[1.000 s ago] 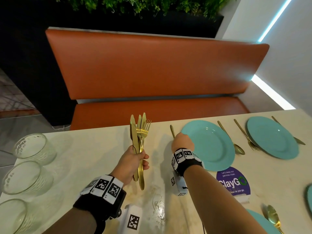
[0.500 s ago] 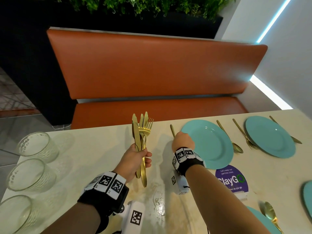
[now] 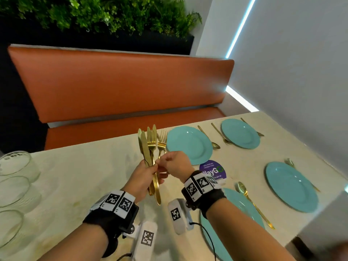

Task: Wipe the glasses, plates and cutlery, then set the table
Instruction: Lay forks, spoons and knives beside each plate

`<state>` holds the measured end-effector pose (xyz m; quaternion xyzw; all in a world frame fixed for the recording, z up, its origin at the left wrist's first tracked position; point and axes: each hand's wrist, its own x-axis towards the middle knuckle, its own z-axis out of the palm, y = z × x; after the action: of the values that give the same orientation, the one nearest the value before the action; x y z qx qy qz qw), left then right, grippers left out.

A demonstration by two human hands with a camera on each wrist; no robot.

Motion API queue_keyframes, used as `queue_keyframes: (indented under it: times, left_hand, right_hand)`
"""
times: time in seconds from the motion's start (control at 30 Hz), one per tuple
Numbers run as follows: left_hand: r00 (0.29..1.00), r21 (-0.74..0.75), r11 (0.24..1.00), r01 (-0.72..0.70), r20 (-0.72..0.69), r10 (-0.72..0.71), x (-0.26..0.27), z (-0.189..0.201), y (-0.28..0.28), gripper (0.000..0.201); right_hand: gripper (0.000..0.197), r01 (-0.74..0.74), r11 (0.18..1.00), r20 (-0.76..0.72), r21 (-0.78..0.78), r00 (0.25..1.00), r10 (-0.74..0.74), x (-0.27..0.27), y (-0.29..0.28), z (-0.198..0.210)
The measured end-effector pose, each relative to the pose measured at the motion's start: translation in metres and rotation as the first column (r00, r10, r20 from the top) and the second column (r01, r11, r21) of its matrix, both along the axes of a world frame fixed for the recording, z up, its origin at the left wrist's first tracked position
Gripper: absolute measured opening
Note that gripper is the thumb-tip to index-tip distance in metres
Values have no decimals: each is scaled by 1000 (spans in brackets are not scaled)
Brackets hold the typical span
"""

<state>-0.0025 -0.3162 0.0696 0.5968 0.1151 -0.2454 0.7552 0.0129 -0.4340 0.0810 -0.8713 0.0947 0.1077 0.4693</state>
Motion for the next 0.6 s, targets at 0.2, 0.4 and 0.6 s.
queue_keyframes:
  times: [0.2,0.4,0.6]
  left_hand:
    - [993,20,993,117,-21,-117,-42,-1,-39,15]
    - [997,65,996,56,-50,-52,-58,-2,-69,9]
    - [996,55,998,18,-82,-14,-56,2,-115,10]
  right_hand:
    - [26,226,973,-23,42,974,-225,-62,-36,3]
    - [28,409,908,-7,87,912,-410,-89,-108,18]
    - [14,409,875,-38,-259,901,-432,-108,-220,8]
